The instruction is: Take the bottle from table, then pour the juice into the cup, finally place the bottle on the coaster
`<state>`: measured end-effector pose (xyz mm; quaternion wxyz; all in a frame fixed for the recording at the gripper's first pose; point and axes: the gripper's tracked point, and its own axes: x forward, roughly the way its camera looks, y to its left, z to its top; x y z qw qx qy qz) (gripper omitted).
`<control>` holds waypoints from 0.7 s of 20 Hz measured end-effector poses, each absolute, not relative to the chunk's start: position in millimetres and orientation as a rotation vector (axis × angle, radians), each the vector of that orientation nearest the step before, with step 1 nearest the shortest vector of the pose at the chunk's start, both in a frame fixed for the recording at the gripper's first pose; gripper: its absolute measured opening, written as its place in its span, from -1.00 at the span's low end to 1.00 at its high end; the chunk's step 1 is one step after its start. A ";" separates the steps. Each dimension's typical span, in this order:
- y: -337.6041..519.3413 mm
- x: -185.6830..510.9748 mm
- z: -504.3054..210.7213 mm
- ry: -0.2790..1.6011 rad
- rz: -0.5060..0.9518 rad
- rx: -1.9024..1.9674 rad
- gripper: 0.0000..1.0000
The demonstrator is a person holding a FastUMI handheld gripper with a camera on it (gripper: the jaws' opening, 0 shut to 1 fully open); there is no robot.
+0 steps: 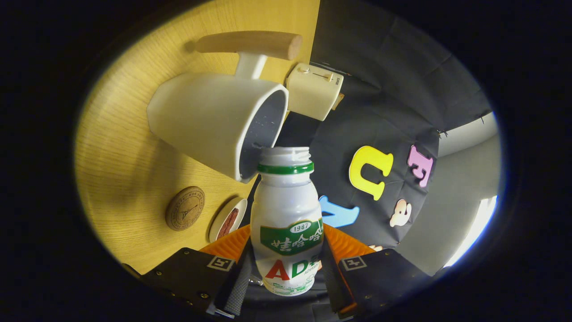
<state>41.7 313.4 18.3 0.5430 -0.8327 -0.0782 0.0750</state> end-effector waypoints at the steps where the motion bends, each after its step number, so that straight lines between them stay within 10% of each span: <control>1: 313.9 41.2 18.1 -0.185 0.179 -1.978 0.43; 14: 309.6 43.3 11.1 -0.115 0.224 -1.751 0.43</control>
